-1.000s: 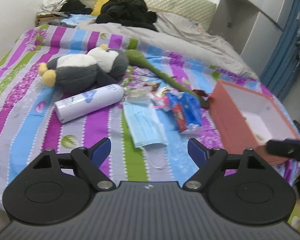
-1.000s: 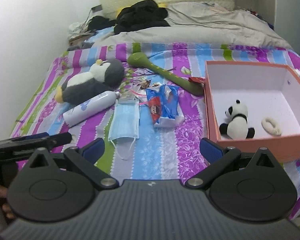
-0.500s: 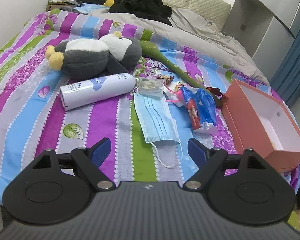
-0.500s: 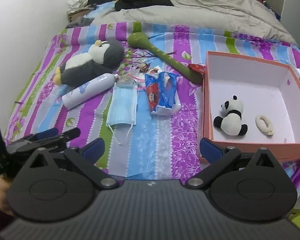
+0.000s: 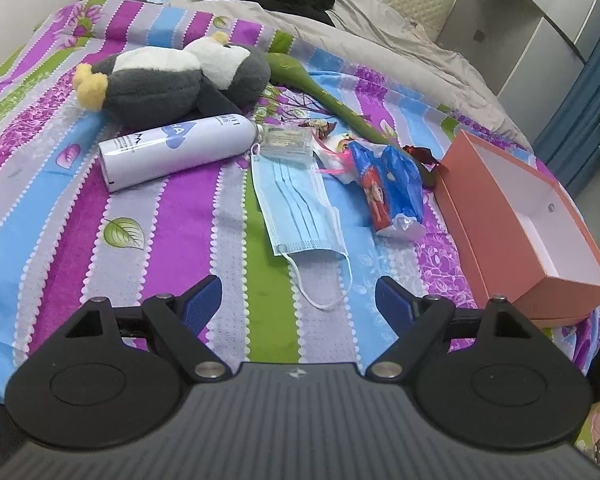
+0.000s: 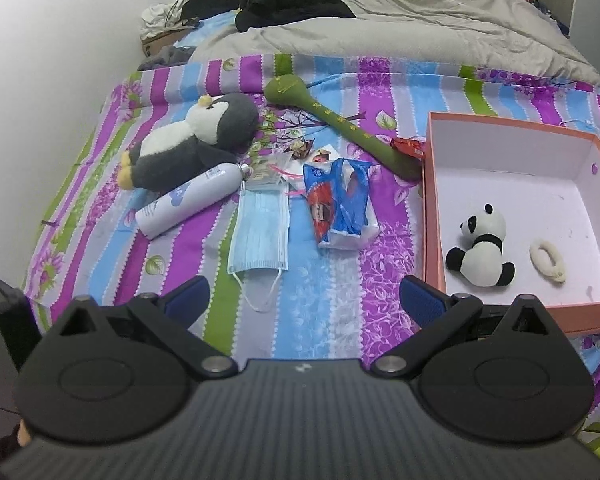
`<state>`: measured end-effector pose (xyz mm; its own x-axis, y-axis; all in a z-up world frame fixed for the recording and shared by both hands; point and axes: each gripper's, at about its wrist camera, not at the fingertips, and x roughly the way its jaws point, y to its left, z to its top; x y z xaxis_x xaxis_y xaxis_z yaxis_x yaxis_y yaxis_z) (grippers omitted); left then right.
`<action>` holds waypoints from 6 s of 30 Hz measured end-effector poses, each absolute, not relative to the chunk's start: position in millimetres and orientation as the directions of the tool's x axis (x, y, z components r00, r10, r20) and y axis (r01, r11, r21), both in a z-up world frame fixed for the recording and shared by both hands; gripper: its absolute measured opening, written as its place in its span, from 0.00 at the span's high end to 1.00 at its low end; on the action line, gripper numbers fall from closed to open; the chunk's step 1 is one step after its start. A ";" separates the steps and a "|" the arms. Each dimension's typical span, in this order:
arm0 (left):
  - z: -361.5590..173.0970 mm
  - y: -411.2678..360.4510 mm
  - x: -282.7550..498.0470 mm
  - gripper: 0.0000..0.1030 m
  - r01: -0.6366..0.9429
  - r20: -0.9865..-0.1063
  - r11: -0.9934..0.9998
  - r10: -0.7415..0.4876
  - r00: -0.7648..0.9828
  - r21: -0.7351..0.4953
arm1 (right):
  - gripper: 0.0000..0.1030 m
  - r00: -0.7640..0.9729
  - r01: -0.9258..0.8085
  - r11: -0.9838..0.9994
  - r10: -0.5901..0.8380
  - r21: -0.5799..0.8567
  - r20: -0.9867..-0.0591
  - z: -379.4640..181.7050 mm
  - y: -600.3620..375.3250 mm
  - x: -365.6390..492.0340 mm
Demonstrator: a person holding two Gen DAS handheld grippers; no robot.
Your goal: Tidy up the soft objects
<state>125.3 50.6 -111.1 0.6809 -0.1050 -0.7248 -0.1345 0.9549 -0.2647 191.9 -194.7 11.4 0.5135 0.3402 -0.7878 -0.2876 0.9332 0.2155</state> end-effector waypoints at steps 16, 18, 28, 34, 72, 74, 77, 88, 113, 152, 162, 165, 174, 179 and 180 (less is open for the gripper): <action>-135.5 58.0 166.1 0.16 -0.128 -0.727 0.951 -0.124 0.675 -0.281 | 0.00 0.477 -0.222 0.943 0.326 0.246 -0.816 -47.7 -175.6 226.6; -139.9 58.1 175.0 0.16 -0.129 -0.732 0.950 -0.129 0.668 -0.286 | 0.00 0.481 -0.222 0.944 0.324 0.244 -0.815 -57.1 -171.6 236.2; -171.2 50.2 220.0 0.16 -0.119 -0.725 0.947 -0.145 0.673 -0.299 | 0.00 0.517 -0.249 0.931 0.360 0.265 -0.777 -93.5 -163.3 281.0; -193.1 46.3 245.7 0.16 -0.134 -0.729 0.944 -0.136 0.671 -0.300 | 0.03 0.530 -0.249 0.910 0.415 0.332 -0.739 -114.3 -156.5 308.5; -187.1 38.5 226.1 0.96 -0.111 -0.698 0.931 -0.177 0.694 -0.347 | 0.87 0.549 -0.248 0.957 0.267 0.151 -0.792 -161.5 -151.4 303.8; -183.0 38.4 216.8 0.96 -0.108 -0.695 0.926 -0.190 0.693 -0.362 | 0.87 0.549 -0.250 0.957 0.263 0.144 -0.793 -158.6 -152.7 293.6; -176.2 37.0 201.7 0.96 -0.102 -0.688 0.924 -0.199 0.698 -0.370 | 0.87 0.551 -0.254 0.957 0.262 0.140 -0.792 -153.8 -155.4 277.8; -179.3 47.7 147.9 0.96 -0.117 -0.712 0.894 -0.259 0.653 -0.432 | 0.87 0.508 -0.244 0.957 0.266 0.159 -0.819 -159.1 -160.4 225.3; -172.8 62.1 122.7 0.30 -0.093 -0.721 0.976 -0.080 0.688 -0.196 | 0.52 0.580 -0.228 0.950 0.310 0.216 -0.754 -164.2 -160.0 205.9; -219.9 35.9 150.9 0.45 -0.075 -0.775 0.995 -0.006 0.633 -0.068 | 0.89 0.538 -0.247 0.965 0.216 0.093 -0.815 -186.3 -164.0 203.0; -210.9 40.4 154.9 0.92 -0.108 -0.766 0.991 0.012 0.643 -0.076 | 0.92 0.542 -0.265 0.960 0.221 0.084 -0.811 -178.2 -162.8 201.7; -198.6 40.8 150.3 0.93 -0.115 -0.743 0.988 -0.001 0.669 -0.105 | 0.93 0.553 -0.257 0.962 0.222 0.089 -0.803 -170.4 -166.1 199.5; -148.0 34.3 127.8 0.93 -0.100 -0.677 0.979 -0.048 0.735 -0.178 | 0.94 0.621 -0.244 0.963 0.244 0.111 -0.745 -128.0 -179.6 180.0; -112.5 22.9 118.0 0.93 -0.066 -0.655 0.977 -0.085 0.751 -0.201 | 0.93 0.662 -0.260 0.958 0.270 0.124 -0.699 -91.4 -185.5 163.6; -104.7 19.9 116.1 0.93 -0.056 -0.650 0.977 -0.093 0.754 -0.205 | 0.93 0.670 -0.263 0.956 0.275 0.126 -0.690 -83.7 -186.7 159.8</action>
<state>116.1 19.9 -104.7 0.7541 -0.0926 -0.6502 -0.0564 0.9772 -0.2046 159.8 -186.7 -83.7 0.6697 0.2752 -0.6898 -0.2635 0.9564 0.1258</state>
